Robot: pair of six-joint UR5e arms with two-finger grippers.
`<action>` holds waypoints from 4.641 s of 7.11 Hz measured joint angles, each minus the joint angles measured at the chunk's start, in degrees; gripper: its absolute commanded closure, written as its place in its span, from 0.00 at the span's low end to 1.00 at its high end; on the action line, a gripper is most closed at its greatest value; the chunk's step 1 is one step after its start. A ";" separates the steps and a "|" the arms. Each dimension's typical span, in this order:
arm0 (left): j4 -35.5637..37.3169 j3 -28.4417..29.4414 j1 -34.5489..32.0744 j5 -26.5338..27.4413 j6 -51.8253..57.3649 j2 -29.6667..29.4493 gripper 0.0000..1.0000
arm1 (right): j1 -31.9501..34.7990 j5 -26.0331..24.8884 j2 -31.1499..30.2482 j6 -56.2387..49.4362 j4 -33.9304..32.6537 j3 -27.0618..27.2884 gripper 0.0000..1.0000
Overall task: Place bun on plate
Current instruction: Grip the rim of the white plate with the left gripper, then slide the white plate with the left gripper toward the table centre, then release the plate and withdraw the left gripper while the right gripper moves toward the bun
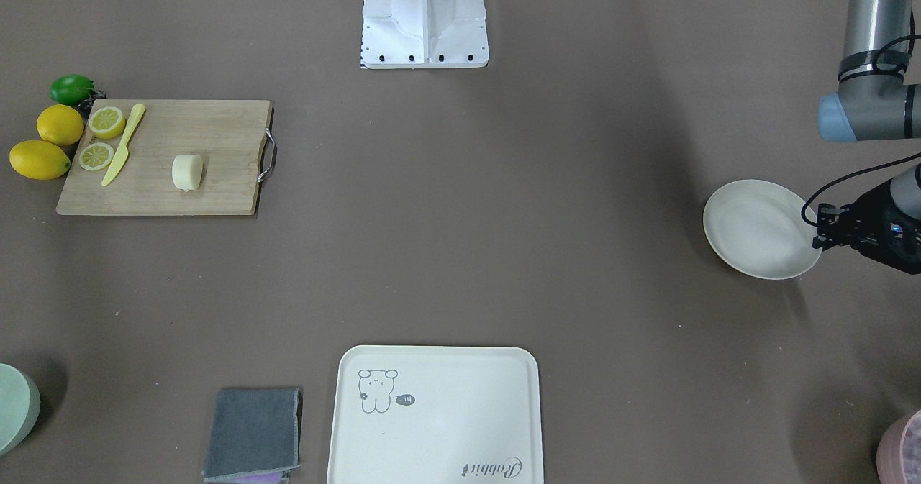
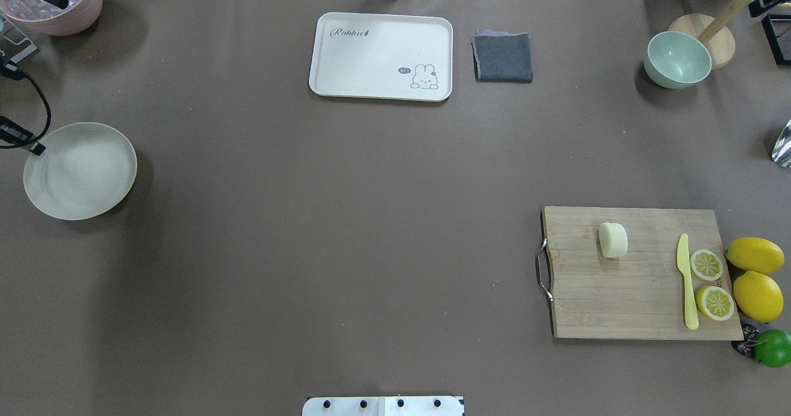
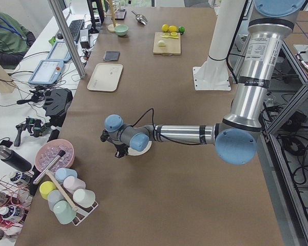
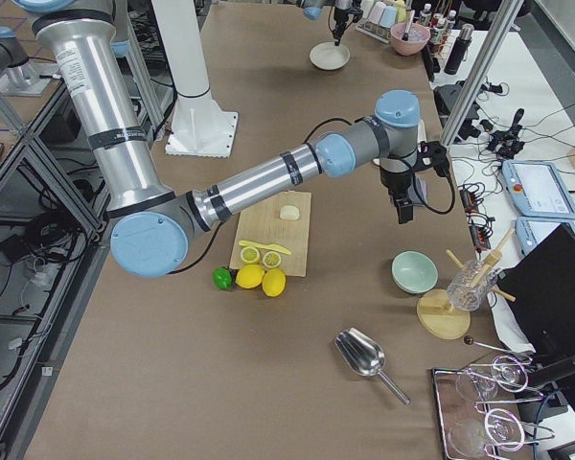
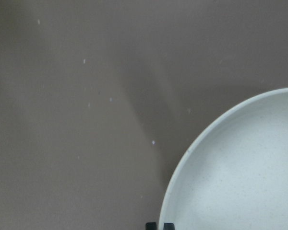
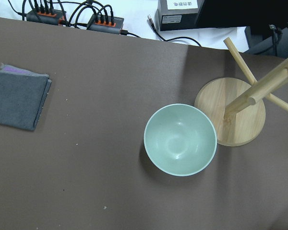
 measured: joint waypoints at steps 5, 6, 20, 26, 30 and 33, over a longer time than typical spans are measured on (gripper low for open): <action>0.48 -8.29 -0.47 -7.51 -24.40 -9.90 1.00 | -1.28 0.33 0.02 0.67 -0.07 -0.06 0.00; 0.36 -11.55 2.76 -5.15 -32.10 -11.65 1.00 | -1.60 0.35 0.10 0.66 -0.07 -0.12 0.00; -2.80 -22.24 41.34 31.57 -60.26 -18.67 0.02 | -3.38 1.31 -1.81 2.46 0.01 3.32 0.00; -2.12 -19.45 12.44 15.50 -43.96 -16.48 0.02 | -17.48 1.22 -1.82 5.80 3.59 3.94 0.00; -2.12 -12.64 3.13 12.28 -33.33 -16.35 0.02 | -26.48 -1.33 -7.98 16.73 8.33 5.10 0.00; -2.12 -12.18 1.91 12.60 -31.14 -16.33 0.02 | -30.29 -2.68 -14.51 23.15 13.13 6.69 0.00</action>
